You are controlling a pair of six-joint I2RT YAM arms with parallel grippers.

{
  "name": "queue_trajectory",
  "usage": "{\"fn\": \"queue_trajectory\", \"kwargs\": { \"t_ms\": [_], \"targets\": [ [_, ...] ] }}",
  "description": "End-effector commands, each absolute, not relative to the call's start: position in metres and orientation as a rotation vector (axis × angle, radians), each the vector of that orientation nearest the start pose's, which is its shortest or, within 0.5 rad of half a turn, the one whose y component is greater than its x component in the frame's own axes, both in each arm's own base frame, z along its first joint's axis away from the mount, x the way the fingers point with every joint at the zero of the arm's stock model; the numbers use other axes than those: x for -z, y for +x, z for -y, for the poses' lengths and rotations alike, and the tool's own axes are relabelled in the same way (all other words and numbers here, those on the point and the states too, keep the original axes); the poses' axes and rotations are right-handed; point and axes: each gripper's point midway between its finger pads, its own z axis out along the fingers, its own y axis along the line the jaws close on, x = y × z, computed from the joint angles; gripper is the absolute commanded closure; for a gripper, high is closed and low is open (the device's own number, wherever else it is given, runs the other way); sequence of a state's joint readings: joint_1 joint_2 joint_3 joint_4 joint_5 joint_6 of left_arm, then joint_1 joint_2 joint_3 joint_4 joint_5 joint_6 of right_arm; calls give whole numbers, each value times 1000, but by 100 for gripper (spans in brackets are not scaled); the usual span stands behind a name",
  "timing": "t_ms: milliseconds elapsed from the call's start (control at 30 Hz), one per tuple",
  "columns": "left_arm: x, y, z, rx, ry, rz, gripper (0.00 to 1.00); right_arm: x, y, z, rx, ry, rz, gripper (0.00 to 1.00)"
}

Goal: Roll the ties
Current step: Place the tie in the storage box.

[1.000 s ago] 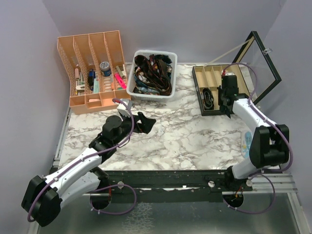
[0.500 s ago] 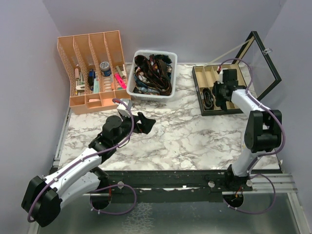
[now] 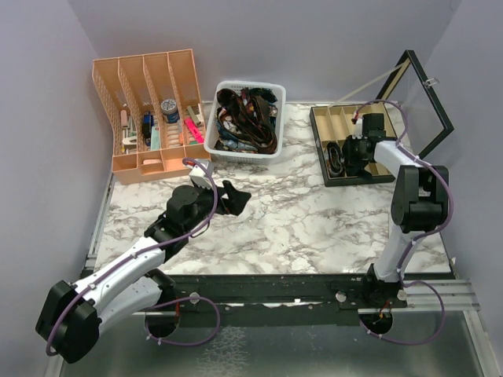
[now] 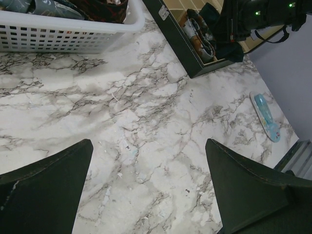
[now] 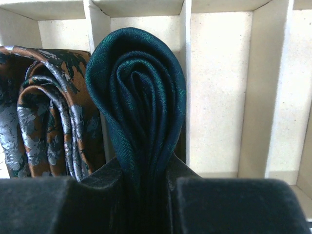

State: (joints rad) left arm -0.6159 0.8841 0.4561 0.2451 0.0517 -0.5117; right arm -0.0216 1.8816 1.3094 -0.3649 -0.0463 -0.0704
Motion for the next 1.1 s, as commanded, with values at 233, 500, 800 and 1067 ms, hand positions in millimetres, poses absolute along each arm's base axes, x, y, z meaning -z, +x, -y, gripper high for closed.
{"fn": "queue_trajectory", "kwargs": {
  "t_ms": [233,500,800,1067],
  "targets": [
    [-189,262,221,865,138,-1823,1,-53,464,10,-15,-1,-2539,99],
    [-188,263,224,875,140,-1828,1,-49,466,4,-35,54,-2548,99],
    [-188,263,225,878,147,-1829,1,-32,453,-3,72,-62,-2587,99],
    [-192,263,226,879,158,-1818,1,-85,461,3,128,-27,-2483,99]
  ]
}}
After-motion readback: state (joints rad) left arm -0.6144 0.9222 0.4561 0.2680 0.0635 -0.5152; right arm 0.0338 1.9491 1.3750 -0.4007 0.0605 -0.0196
